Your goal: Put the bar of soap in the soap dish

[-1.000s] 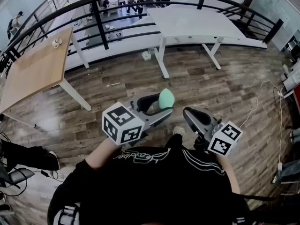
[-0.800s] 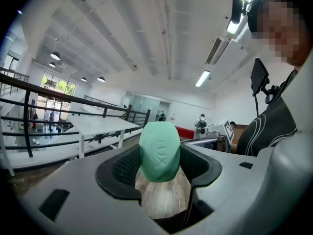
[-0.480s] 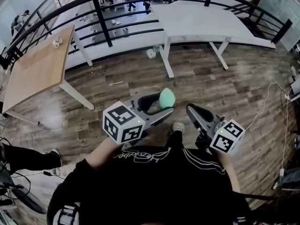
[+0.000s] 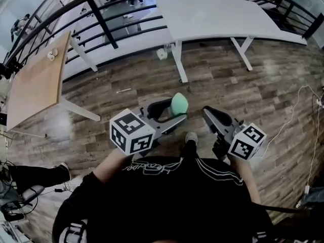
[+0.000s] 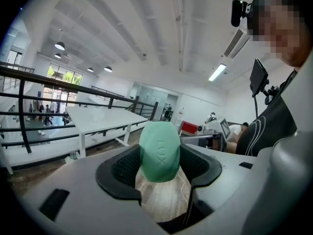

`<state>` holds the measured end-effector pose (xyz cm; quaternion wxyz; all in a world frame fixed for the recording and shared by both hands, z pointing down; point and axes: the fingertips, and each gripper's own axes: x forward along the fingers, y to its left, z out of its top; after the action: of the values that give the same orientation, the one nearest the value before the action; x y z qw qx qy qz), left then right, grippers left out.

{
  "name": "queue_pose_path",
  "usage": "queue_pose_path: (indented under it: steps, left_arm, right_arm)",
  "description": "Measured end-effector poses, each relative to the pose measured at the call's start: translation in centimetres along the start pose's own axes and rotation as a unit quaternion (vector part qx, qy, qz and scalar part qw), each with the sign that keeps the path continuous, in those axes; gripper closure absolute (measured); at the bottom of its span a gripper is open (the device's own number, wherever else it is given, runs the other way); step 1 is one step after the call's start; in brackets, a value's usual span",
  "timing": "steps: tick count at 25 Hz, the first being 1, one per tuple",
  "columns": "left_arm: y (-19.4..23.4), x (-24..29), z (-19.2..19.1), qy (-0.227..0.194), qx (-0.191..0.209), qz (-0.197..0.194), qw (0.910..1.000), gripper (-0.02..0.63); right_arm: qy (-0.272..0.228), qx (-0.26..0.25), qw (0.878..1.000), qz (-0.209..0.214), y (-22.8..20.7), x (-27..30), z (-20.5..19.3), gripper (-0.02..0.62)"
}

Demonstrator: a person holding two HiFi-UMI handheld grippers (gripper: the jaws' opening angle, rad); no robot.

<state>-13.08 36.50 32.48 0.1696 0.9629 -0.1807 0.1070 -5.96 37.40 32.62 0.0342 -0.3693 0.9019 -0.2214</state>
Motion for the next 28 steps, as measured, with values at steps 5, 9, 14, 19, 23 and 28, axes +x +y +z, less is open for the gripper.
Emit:
queue_pose_path:
  steps: [5,9,14,19,23,28]
  left_arm:
    - [4.3,8.6,3.7,0.008,-0.008,0.008,0.9999,0.345]
    - [6.8,15.8,7.0,0.008,0.0,0.011,0.9999,0.345]
    - [8.9,21.5,9.3,0.009,0.002,0.016,0.9998,0.345]
    - [10.6,24.0,11.3,0.011,0.005,0.023,0.9997,0.345]
    - [13.6,24.8,12.7,0.014,0.002,0.023,0.9996,0.345]
    - [14.7,26.1,13.4,0.009,0.006,0.02,0.9997,0.345]
  right_arm:
    - [0.003,0.003,1.0,0.002,-9.5,0.3,4.4,0.569]
    - [-0.001,0.004,1.0,0.001,-16.9,-0.3,8.4,0.569]
    - [-0.003,-0.002,1.0,0.006,-22.6,-0.4,11.5,0.569]
    - [-0.001,-0.004,1.0,0.012,-25.7,0.4,13.3,0.569]
    - [0.003,0.0,1.0,0.012,-27.5,2.9,14.3,0.569]
    - [0.003,-0.002,1.0,0.01,-29.3,3.5,14.7,0.569]
